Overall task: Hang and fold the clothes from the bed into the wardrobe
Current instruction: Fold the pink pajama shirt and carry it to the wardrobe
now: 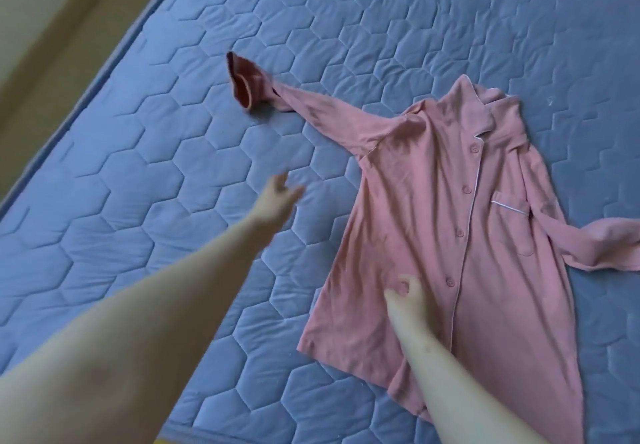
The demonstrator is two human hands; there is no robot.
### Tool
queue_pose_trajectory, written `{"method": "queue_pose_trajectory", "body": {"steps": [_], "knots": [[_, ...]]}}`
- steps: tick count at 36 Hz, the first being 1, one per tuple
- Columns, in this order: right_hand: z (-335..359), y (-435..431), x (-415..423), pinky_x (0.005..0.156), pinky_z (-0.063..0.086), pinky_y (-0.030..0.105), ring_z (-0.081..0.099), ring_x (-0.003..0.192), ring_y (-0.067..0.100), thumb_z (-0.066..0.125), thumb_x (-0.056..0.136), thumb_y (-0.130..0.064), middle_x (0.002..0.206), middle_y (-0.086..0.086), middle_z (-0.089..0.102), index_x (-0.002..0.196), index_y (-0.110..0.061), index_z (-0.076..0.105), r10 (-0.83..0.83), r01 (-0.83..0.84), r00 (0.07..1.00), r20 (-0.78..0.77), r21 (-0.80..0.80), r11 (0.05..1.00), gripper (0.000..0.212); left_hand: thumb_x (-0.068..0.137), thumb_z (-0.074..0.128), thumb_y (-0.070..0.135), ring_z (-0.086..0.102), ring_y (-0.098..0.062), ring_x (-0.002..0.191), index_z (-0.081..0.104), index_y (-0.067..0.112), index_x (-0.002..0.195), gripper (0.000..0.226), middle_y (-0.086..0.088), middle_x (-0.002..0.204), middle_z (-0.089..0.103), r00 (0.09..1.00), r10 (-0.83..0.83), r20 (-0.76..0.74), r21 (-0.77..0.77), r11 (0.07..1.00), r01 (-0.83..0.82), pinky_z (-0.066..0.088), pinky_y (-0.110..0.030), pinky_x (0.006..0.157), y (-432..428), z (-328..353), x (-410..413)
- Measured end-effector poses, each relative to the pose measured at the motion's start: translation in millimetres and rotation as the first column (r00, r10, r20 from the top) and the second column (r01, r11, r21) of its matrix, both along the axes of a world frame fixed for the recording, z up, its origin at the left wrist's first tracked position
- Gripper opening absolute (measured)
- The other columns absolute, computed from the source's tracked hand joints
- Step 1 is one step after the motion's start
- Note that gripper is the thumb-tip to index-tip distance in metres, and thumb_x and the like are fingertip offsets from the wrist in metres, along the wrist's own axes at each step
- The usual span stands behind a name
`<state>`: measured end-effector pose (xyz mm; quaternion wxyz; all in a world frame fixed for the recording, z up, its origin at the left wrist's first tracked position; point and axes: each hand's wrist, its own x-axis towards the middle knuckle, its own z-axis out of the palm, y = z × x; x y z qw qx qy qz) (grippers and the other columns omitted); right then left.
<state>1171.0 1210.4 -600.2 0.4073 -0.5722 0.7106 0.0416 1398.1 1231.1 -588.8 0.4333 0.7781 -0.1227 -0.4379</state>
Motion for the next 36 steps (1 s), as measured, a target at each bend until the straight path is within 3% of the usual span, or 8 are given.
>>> {"method": "queue_pose_trajectory", "body": {"steps": [4,11,14,16,19,25,28,36], "knots": [[-8.7,17.3,-18.2,0.064,0.025,0.022,0.056,0.104,0.022,0.057,0.084,-0.013,0.108,0.003,0.062,0.108,-0.015,0.060,0.101,-0.100,0.995,-0.025,0.041,0.994,0.024,0.088,0.060,0.028,0.060,-0.031,0.101,0.047,0.008,0.125,0.043,-0.013,0.120,0.059,0.919,-0.377,-0.112,0.386,0.836,0.390,0.048,-0.033,0.076,48.8,-52.5,-56.4],[-18.4,51.8,-78.9,0.087,0.036,0.032,0.052,0.104,0.021,0.062,0.076,-0.027,0.090,-0.008,0.048,0.063,-0.032,0.033,0.425,-0.430,0.883,-0.198,0.018,0.902,0.032,0.085,0.061,0.035,0.054,-0.022,0.106,0.050,0.011,0.117,0.042,-0.005,0.116,0.057,0.762,-0.641,-0.092,0.505,0.630,0.591,0.038,-0.027,0.077,80.9,-68.7,-112.5],[-18.6,64.2,-102.2,0.099,0.028,0.035,0.033,0.127,0.013,0.061,0.075,-0.049,0.127,-0.014,0.040,0.097,-0.040,0.046,0.598,-0.594,0.741,-0.306,0.118,0.796,0.028,0.088,0.054,0.025,0.056,-0.025,0.103,0.055,0.014,0.093,0.013,-0.009,0.113,0.062,0.708,-0.703,-0.071,0.544,0.568,0.618,0.040,-0.026,0.076,85.5,-71.2,-120.7],[-25.1,71.1,-118.1,0.109,0.021,0.043,0.011,0.141,0.014,0.064,0.072,-0.054,0.151,-0.013,0.012,0.136,-0.041,0.029,0.696,-0.651,0.673,-0.248,0.248,0.718,0.074,0.090,0.050,0.020,0.056,-0.027,0.101,0.048,0.016,0.076,0.014,-0.011,0.111,0.063,0.706,-0.706,-0.047,0.565,0.564,0.602,0.038,-0.025,0.072,90.9,-72.4,-122.0],[-36.7,76.8,-133.0,0.111,0.019,0.052,-0.008,0.144,0.021,0.064,0.079,-0.038,0.155,-0.013,-0.012,0.145,-0.045,0.002,0.782,-0.723,0.572,-0.249,0.298,0.623,0.090,0.090,0.053,0.019,0.057,-0.027,0.097,0.060,0.011,0.097,0.013,-0.011,0.110,0.064,0.727,-0.683,-0.071,0.557,0.577,0.597,0.036,-0.024,0.066,99.0,-72.8,-118.0],[-71.1,74.7,-146.1,0.061,0.057,0.038,0.063,0.092,0.032,0.081,0.046,0.006,0.106,0.003,0.065,0.103,-0.022,0.068,0.737,-0.801,0.582,-0.344,-0.087,0.592,0.066,0.088,0.057,0.019,0.049,-0.017,0.073,0.055,0.016,0.085,0.004,0.005,0.070,0.051,0.714,-0.691,-0.112,0.543,0.560,0.626,0.035,-0.017,0.050,117.4,-73.4,-108.6],[-65.9,63.8,-144.6,0.063,0.050,0.035,0.060,0.086,0.027,0.054,0.075,0.003,0.089,0.002,0.060,0.087,-0.018,0.066,0.704,-0.764,0.638,-0.311,-0.147,0.628,0.027,0.087,0.056,0.021,0.049,-0.012,0.066,0.059,0.014,0.087,0.007,0.005,0.070,0.053,0.695,-0.707,-0.130,0.546,0.534,0.645,0.035,-0.013,0.047,124.2,-71.8,-108.8],[-48.7,47.2,-160.8,0.066,0.031,0.027,0.055,0.092,0.027,0.041,0.078,0.009,0.091,0.006,0.051,0.074,-0.014,0.048,0.707,-0.692,0.683,-0.185,0.145,0.707,0.024,0.082,0.051,0.015,0.039,-0.010,0.040,0.050,0.014,0.068,0.014,0.002,0.053,0.057,0.587,-0.704,-0.400,0.569,0.311,0.761,0.032,-0.016,0.038,130.4,-53.3,-112.5]]}}
